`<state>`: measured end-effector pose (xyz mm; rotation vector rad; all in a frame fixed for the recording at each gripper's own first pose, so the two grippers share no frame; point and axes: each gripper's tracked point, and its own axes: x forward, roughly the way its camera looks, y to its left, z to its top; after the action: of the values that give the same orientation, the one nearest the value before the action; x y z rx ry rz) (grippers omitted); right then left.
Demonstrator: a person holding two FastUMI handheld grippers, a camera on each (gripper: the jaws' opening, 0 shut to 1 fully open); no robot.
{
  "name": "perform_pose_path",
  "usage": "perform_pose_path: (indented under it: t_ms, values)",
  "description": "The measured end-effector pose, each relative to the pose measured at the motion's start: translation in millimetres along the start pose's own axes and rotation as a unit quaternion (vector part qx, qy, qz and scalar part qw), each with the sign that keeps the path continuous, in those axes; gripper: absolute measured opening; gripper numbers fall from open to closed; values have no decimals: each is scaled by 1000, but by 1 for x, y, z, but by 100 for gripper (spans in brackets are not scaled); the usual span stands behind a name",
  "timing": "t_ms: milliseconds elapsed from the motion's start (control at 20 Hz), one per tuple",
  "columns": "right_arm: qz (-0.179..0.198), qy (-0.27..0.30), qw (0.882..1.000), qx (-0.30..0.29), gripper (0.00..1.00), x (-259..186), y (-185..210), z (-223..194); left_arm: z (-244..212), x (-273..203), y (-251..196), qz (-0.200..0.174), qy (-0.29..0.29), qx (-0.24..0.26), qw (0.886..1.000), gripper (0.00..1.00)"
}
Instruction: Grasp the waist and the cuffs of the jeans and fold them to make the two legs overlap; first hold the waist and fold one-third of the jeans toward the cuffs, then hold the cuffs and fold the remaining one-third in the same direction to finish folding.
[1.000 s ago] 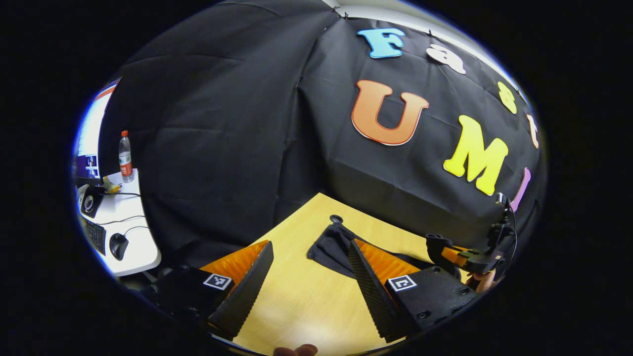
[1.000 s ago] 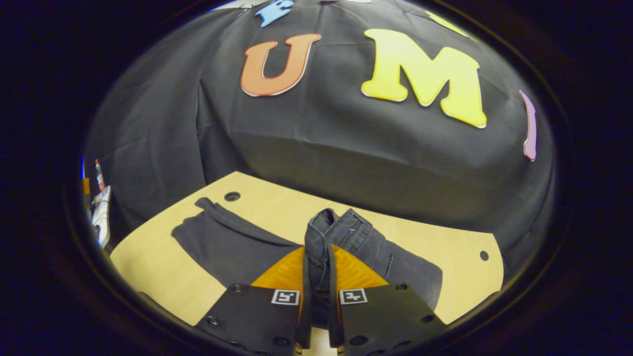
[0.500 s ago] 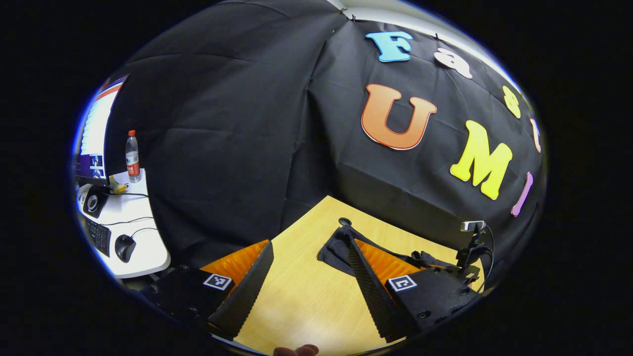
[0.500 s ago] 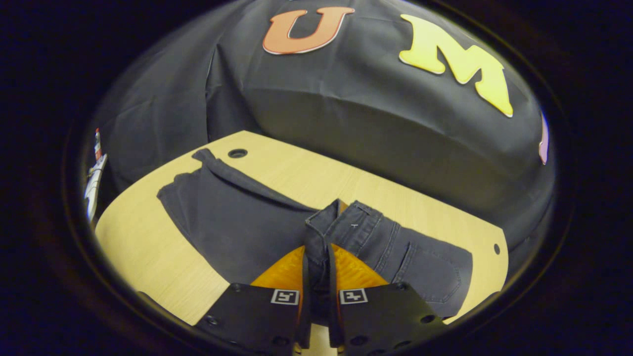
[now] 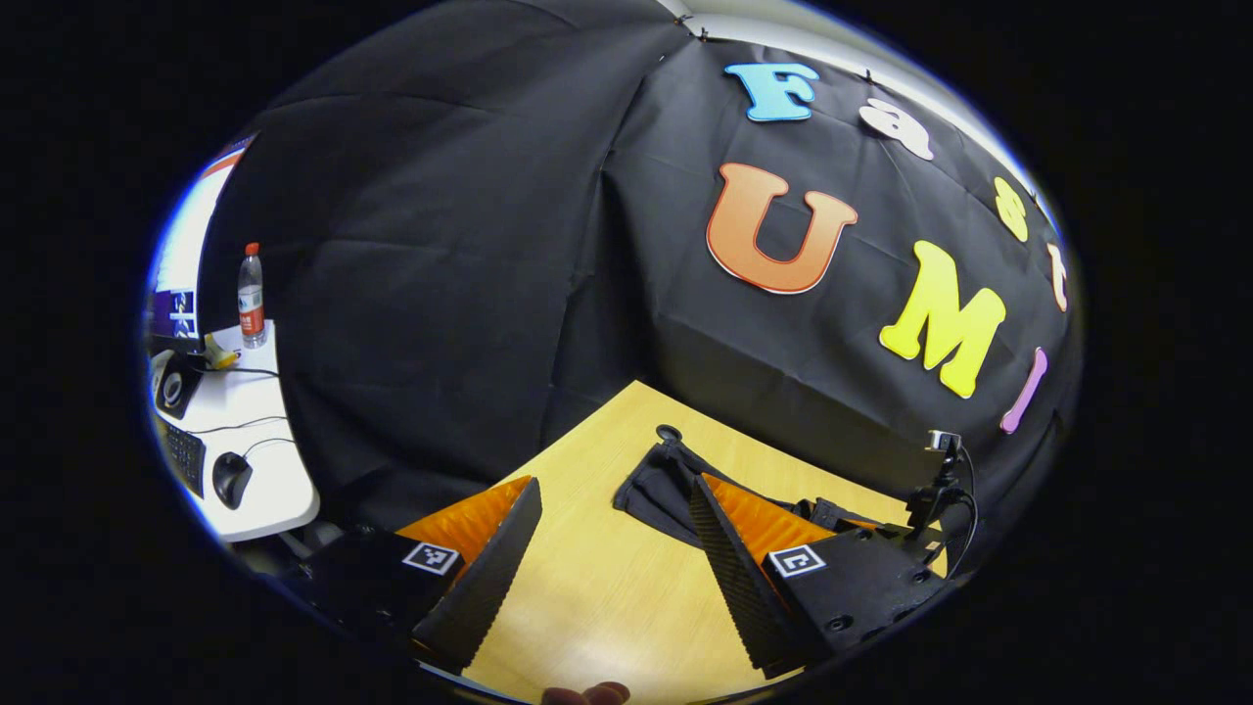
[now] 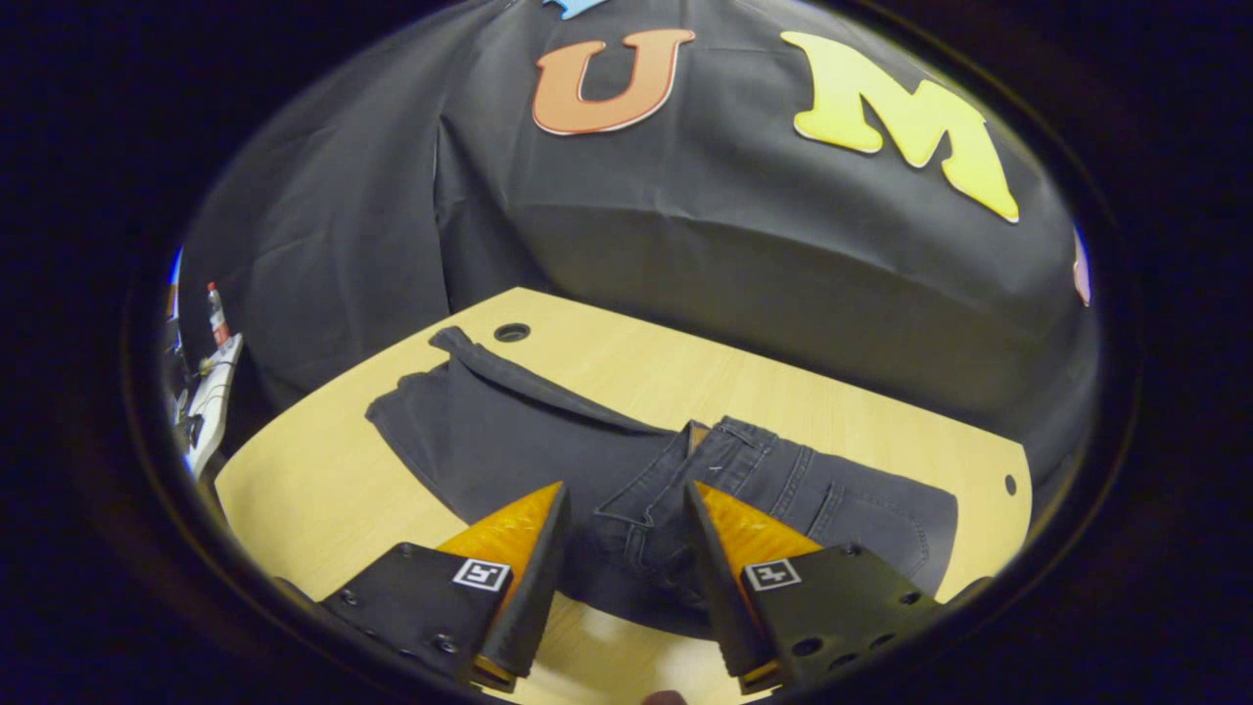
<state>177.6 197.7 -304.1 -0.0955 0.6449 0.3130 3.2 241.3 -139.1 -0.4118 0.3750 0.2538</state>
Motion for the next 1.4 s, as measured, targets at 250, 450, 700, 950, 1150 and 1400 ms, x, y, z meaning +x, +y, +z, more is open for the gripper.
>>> perform_pose_path:
  t_ms: [250, 450, 700, 950, 1150, 1400]
  values:
    - [27, -21, 999, 20, 80, -55, -6, 23, -10, 20, -17, -43, 18, -46, 998, 99]
    - [30, -32, 998, 48, 92, -114, -40, 43, -46, 60, -40, -97, 99, -167, 976, 99]
    - [-12, -66, 994, 81, 90, -194, -90, 59, -80, 117, -36, -103, 143, -259, 950, 99]
    - [-57, -66, 990, 115, 90, -231, -128, 52, -106, 169, -41, -96, 174, -324, 925, 99]
    - [-78, -60, 986, 134, 90, -243, -147, 44, -116, 197, -41, -81, 189, -381, 901, 99]
    - [-94, -55, 981, 159, 93, -244, -163, 42, -133, 216, -39, -64, 197, -389, 898, 99]
